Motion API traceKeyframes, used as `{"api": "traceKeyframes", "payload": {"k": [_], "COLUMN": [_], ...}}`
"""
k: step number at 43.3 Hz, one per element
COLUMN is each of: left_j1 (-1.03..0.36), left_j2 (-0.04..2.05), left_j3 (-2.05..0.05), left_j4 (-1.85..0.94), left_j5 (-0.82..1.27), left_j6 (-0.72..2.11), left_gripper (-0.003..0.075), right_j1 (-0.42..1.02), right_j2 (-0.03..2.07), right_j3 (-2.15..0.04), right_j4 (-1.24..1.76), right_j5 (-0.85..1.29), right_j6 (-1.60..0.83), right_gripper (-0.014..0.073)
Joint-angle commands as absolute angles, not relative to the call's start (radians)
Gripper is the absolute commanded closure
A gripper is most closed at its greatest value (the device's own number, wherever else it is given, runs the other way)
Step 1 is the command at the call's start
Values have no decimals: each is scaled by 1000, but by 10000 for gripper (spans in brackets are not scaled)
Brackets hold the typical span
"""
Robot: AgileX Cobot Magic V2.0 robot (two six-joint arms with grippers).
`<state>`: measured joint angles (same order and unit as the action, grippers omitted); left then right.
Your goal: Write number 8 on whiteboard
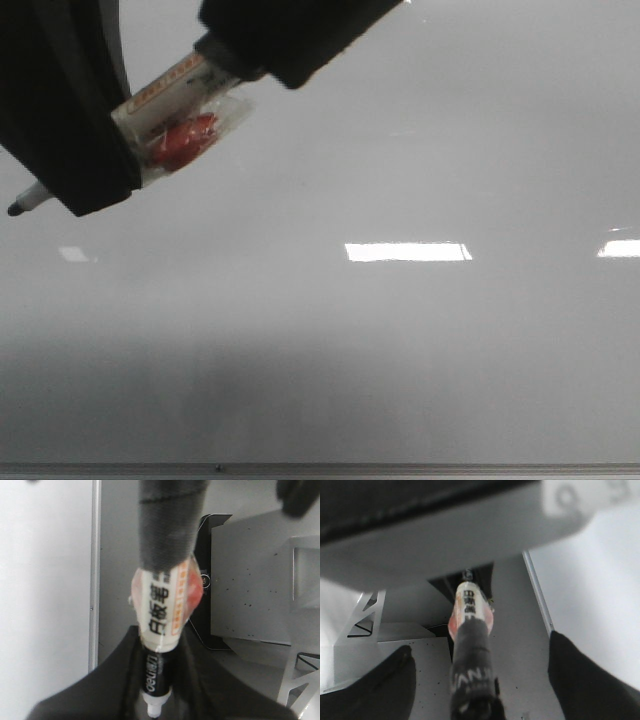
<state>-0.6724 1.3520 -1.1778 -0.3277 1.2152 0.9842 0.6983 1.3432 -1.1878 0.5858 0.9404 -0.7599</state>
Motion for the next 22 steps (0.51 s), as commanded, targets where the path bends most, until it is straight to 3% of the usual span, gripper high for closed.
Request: {"api": "traceKeyframes", "payload": {"k": [1,5,18,22], "left_j1": [-680,-680,-680,-680], "left_j2": [1330,1330,1330,1327], "left_j3": [-1208,-1208,-1208,-1208], "left_j4": [-367,-367,-386,-386], "left_j5": [1195,1195,1169,1147], "left_j6": [990,990,990,980], "left_gripper": [739,739,737,693], "right_j1": [719,728,728,727], "right_j2": [1352,1365,1377,1377], "right_j3": [-1243,-1251,-1251,-1251], "right_j4": [630,630,630,630], "right_j5": [898,898,898,897], "right_j6": [-776,-776,-776,-776], "right_gripper": [30,98,550,658]}}
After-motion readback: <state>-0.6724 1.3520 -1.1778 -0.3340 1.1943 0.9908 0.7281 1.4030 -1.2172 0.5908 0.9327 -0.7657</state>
